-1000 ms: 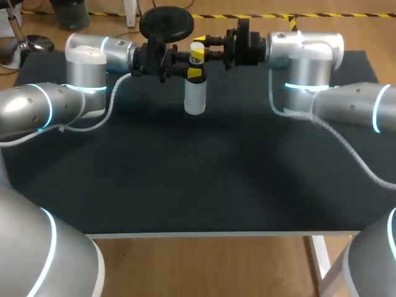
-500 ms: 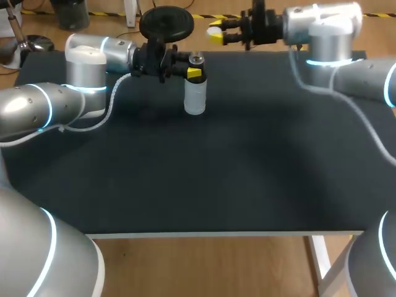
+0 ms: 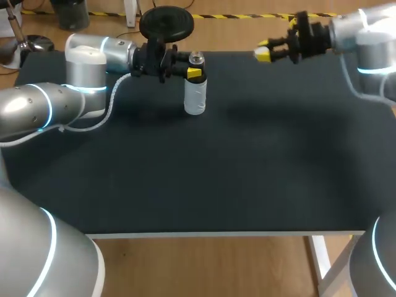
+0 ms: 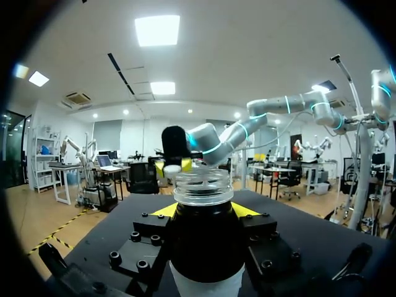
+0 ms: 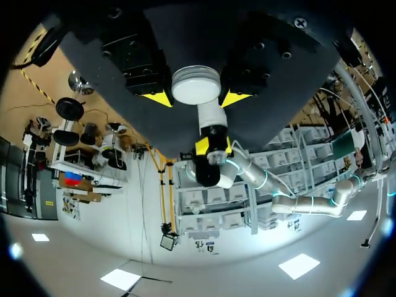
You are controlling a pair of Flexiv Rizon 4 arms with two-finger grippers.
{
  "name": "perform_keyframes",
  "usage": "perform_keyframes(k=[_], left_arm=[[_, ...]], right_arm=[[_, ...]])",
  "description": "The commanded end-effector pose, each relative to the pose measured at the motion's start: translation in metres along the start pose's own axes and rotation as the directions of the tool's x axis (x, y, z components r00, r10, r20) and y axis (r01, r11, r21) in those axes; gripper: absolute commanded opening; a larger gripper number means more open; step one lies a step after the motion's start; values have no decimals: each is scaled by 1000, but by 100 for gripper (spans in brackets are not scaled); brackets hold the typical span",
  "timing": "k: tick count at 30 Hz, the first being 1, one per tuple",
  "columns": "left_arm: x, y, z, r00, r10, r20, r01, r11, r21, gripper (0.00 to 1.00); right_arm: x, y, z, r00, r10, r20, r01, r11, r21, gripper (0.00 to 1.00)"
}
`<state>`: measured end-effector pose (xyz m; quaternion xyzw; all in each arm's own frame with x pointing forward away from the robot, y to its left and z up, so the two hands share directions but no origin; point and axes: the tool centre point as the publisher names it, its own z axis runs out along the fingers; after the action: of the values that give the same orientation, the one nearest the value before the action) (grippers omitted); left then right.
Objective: Unscrew the bottle cap
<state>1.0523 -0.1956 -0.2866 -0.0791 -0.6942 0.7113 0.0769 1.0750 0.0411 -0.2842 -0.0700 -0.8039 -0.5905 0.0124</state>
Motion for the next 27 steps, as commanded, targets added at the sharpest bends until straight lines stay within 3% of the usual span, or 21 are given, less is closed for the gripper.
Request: perform_keyframes(k=[1,7,18,19,20,21,22,23,24,27], left_arm=[[-1,1,0,1000,1,-2,-1,1000,1,0],[-1,1,0,1000,1,-2,-1,1000,1,0],[-1,1,0,1000,1,-2,-1,1000,1,0],[-1,1,0,1000,1,-2,-1,1000,1,0],[-1,1,0,1000,1,-2,-1,1000,1,0],[-1,1,0,1000,1,-2,-1,1000,1,0],[-1,1,0,1000,1,-2,-1,1000,1,29],[-1,1,0,1000,1,-2,-1,1000,1,48],[-1,1,0,1000,1,-2,-1,1000,1,98],[-1,1,0,1000,1,-2,-1,1000,1,100]], right_arm=[[18,-25,-6,999,7,52,-5,999,-45,0],[27,-58,4,997,36,62,-34,999,-36,0],[33,-96,10,988,94,123,-91,995,-28,0],[33,-97,10,987,99,125,-97,995,-26,29],[33,-98,9,986,108,131,-105,994,-28,43],[33,-99,8,983,119,138,-116,993,-29,96],[33,-100,7,981,128,143,-125,992,-35,100],[32,-101,7,980,136,145,-131,990,-43,100],[32,-101,6,978,145,149,-139,989,-48,100],[31,-98,1,975,163,154,-154,986,-71,100]])
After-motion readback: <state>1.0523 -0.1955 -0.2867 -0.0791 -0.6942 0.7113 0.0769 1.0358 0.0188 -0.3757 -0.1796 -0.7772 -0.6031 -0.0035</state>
